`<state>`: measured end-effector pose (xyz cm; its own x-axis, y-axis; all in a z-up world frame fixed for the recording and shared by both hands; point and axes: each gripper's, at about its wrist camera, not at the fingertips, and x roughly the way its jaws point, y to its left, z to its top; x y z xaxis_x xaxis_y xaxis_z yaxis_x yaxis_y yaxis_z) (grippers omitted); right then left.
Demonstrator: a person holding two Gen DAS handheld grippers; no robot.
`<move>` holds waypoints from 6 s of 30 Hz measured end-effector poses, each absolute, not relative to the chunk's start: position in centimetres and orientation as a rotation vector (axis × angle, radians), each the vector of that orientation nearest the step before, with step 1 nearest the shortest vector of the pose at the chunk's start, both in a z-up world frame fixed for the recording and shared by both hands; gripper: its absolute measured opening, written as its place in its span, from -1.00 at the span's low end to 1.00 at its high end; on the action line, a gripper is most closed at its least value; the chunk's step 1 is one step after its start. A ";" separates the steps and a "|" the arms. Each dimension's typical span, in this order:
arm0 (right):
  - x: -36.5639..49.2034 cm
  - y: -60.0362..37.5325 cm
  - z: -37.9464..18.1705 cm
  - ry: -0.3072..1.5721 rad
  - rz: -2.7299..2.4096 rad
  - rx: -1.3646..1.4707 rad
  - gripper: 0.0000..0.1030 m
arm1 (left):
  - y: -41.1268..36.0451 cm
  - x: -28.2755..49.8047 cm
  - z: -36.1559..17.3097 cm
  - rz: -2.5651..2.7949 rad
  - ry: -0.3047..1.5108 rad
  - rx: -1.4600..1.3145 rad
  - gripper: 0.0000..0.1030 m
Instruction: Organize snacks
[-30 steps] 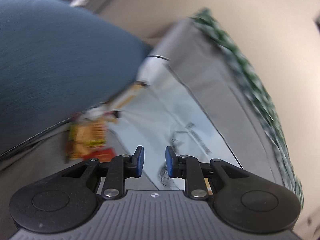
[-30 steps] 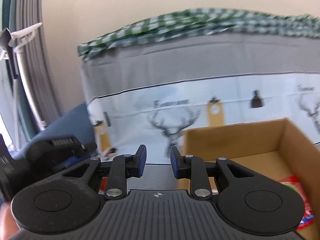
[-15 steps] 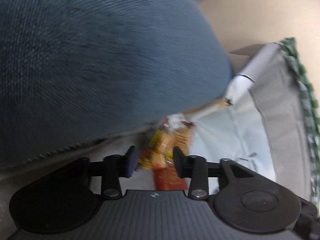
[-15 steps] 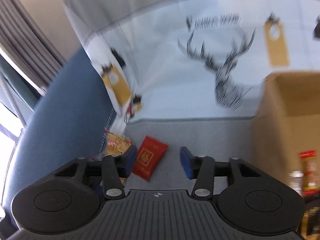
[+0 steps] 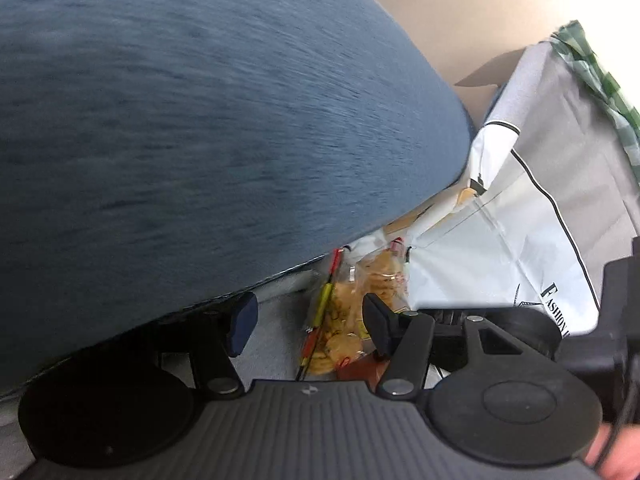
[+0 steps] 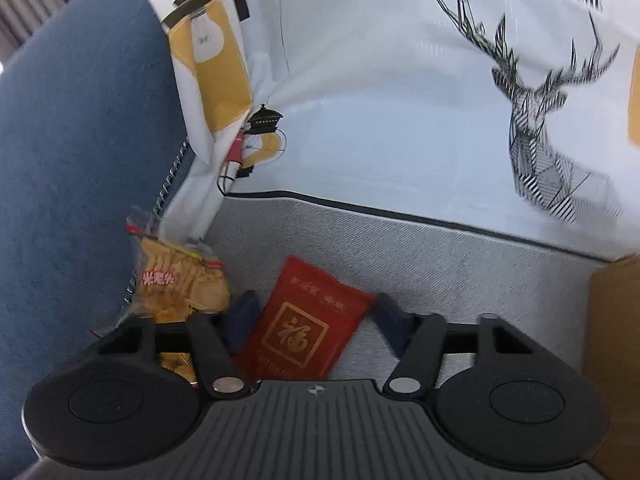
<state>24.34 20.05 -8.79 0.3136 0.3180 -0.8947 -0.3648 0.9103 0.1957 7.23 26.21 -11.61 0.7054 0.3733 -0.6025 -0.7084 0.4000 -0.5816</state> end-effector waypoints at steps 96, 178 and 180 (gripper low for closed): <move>1.1 6.4 -8.6 0.874 0.513 -0.269 0.08 | 18.4 8.0 -9.8 0.175 1.020 -0.229 0.73; -0.5 1.5 2.7 0.556 0.414 -0.193 -0.16 | 18.1 5.9 -0.5 0.268 0.699 -0.347 0.11; 0.4 0.3 3.9 0.512 0.375 -0.173 -0.16 | 17.4 5.9 -0.1 0.272 0.682 -0.334 0.10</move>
<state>0.38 0.29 3.93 0.8059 0.3061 -0.5068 -0.3914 0.9177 -0.0680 5.87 17.38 -0.09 0.7450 0.1355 -0.6532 -0.3513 0.9121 -0.2114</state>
